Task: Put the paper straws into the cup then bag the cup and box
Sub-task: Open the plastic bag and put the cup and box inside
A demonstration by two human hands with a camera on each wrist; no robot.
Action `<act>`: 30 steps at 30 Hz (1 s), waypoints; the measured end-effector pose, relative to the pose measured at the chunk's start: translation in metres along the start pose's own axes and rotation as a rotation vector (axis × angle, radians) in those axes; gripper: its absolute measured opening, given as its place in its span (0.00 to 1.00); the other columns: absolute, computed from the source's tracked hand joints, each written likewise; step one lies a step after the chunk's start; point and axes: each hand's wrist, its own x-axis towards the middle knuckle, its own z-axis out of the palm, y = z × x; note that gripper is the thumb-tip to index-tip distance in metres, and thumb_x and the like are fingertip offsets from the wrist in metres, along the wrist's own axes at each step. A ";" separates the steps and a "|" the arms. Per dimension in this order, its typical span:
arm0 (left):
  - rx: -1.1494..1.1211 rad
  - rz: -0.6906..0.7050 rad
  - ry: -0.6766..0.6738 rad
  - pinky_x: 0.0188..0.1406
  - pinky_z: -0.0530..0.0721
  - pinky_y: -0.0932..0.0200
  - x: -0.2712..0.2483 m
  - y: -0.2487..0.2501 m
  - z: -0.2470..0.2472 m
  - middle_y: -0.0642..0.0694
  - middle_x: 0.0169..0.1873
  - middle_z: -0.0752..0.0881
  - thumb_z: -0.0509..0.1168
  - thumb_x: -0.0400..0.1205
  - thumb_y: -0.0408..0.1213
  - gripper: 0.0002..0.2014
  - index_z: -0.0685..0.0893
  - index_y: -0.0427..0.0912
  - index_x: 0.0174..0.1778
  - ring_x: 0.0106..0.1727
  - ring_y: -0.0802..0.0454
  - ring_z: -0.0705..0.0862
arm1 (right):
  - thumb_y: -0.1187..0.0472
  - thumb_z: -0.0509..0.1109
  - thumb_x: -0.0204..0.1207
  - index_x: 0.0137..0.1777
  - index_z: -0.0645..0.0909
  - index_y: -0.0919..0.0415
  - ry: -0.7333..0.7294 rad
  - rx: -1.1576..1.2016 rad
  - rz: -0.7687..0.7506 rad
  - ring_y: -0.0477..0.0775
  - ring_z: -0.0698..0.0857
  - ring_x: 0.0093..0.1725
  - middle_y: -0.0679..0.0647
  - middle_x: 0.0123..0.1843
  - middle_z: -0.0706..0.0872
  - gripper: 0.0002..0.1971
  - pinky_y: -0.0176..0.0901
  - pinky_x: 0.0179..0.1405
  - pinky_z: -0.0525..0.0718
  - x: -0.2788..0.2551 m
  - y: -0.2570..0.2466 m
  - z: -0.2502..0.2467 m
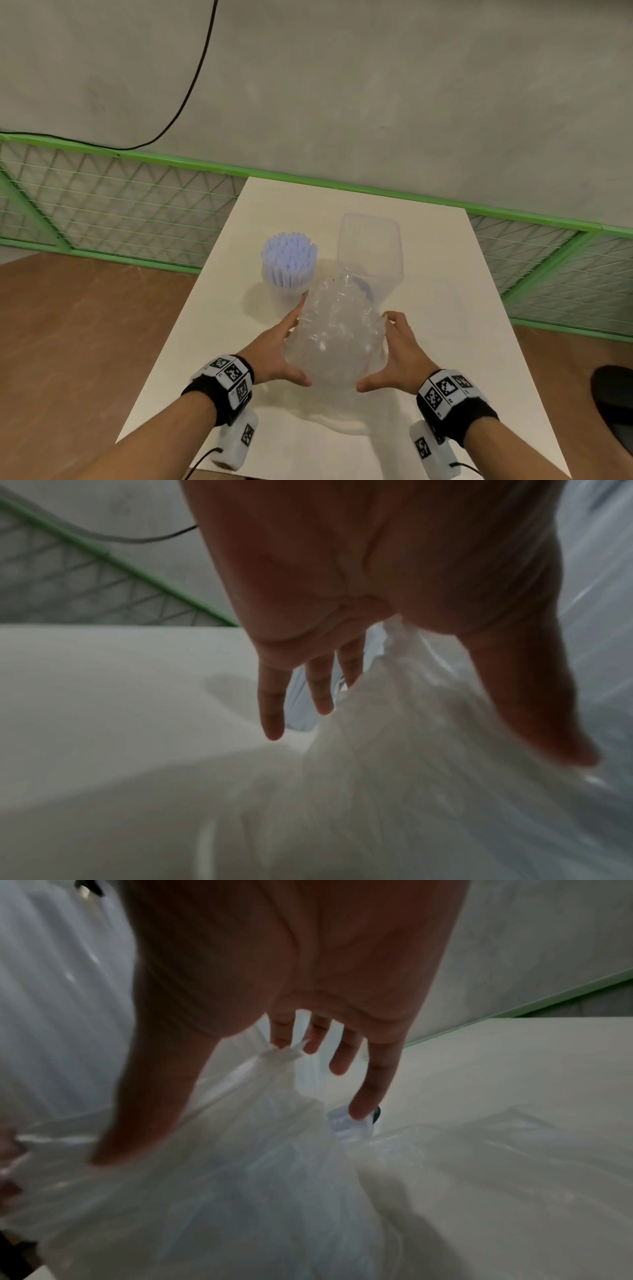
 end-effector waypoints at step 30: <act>-0.163 0.142 0.205 0.78 0.73 0.54 0.006 -0.003 0.026 0.59 0.74 0.75 0.90 0.52 0.52 0.66 0.55 0.56 0.82 0.77 0.61 0.74 | 0.51 0.93 0.46 0.82 0.48 0.37 0.106 0.407 -0.113 0.35 0.65 0.78 0.35 0.80 0.62 0.70 0.38 0.76 0.70 -0.012 -0.018 0.012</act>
